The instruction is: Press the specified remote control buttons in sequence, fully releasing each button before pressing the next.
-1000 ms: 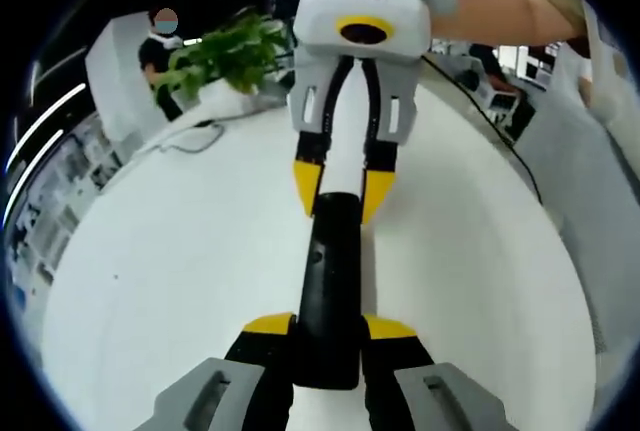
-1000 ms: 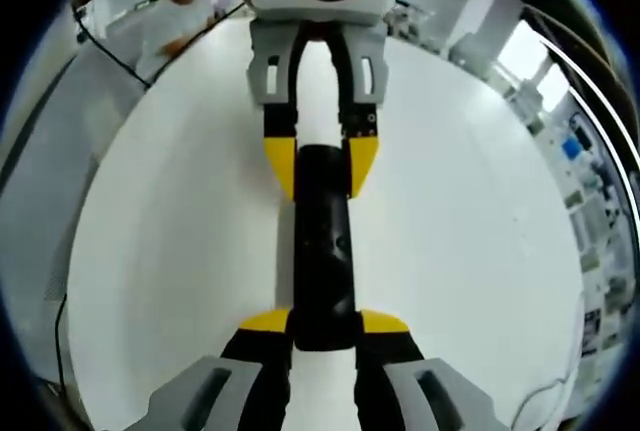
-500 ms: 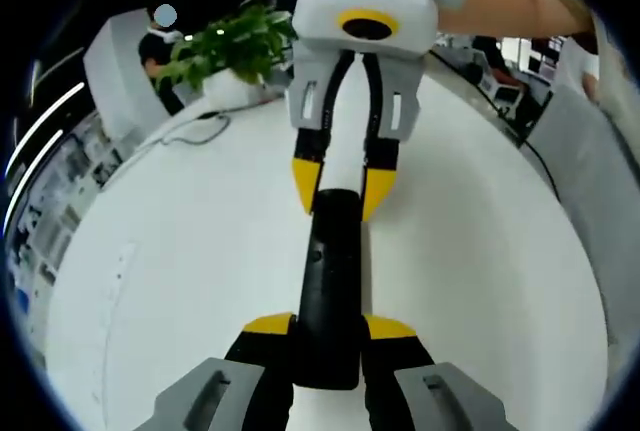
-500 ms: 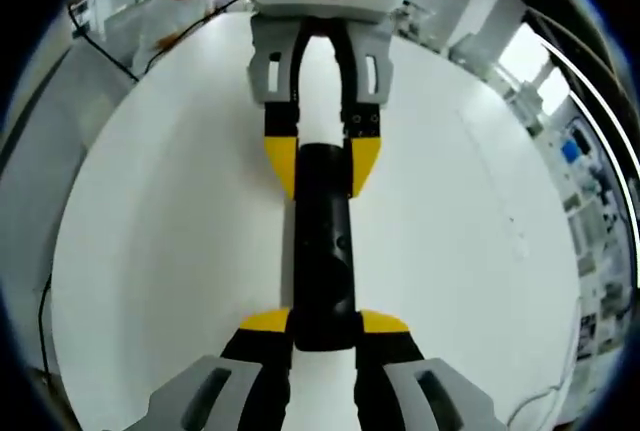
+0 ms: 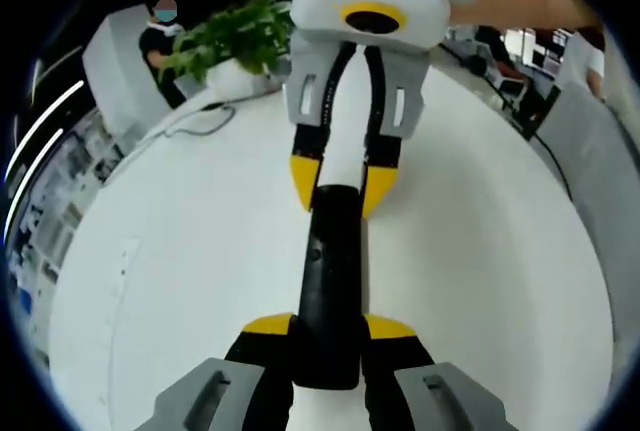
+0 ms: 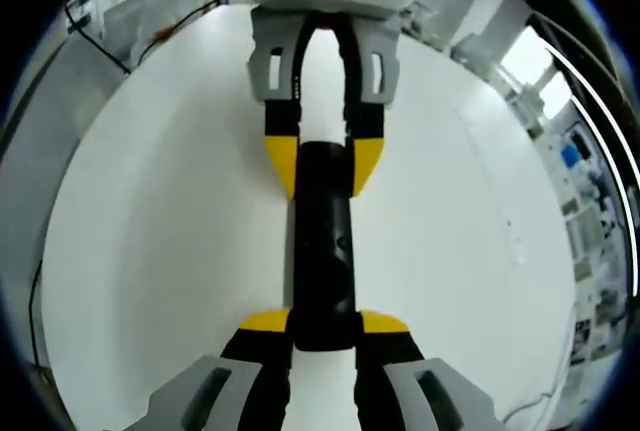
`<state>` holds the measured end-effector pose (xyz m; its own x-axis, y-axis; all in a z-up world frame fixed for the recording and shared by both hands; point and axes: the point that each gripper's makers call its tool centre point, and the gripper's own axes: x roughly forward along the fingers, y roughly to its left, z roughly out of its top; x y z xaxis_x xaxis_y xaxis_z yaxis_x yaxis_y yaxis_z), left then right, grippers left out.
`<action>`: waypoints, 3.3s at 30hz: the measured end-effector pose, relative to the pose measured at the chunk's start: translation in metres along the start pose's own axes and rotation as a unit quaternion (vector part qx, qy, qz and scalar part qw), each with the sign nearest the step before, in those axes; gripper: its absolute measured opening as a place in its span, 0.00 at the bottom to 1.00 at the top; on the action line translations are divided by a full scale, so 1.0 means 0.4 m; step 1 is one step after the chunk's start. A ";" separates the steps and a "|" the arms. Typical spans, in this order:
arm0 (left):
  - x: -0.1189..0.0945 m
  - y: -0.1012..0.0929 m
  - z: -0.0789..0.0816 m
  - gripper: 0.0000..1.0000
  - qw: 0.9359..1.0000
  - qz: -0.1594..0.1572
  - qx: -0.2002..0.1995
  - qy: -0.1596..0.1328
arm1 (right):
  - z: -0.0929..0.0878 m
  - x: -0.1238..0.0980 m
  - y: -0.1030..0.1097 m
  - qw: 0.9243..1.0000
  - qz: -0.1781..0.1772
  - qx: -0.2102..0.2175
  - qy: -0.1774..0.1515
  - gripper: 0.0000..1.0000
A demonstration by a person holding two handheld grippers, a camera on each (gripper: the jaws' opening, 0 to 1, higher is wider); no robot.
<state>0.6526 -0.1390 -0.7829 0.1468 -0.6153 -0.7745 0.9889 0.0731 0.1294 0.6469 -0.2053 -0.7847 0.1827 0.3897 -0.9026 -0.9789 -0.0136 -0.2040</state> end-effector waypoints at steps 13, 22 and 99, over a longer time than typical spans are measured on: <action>0.008 -0.002 0.001 0.24 1.000 -0.008 -0.001 0.005 | -0.008 0.006 0.000 1.000 0.003 0.003 0.005 0.21; 0.007 0.000 -0.001 0.24 1.000 -0.008 0.014 0.015 | -0.009 0.008 -0.002 1.000 0.012 0.012 0.009 0.22; -0.186 -0.051 0.087 0.38 0.979 0.126 -0.089 -0.137 | 0.024 -0.151 0.060 0.974 -0.068 0.184 -0.117 0.33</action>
<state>0.6206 -0.1221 -0.7064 0.3986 -0.7456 -0.5341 0.9142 0.3699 0.1659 0.6113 -0.2202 -0.7315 0.3282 0.5646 -0.7573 -0.9219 0.3661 -0.1267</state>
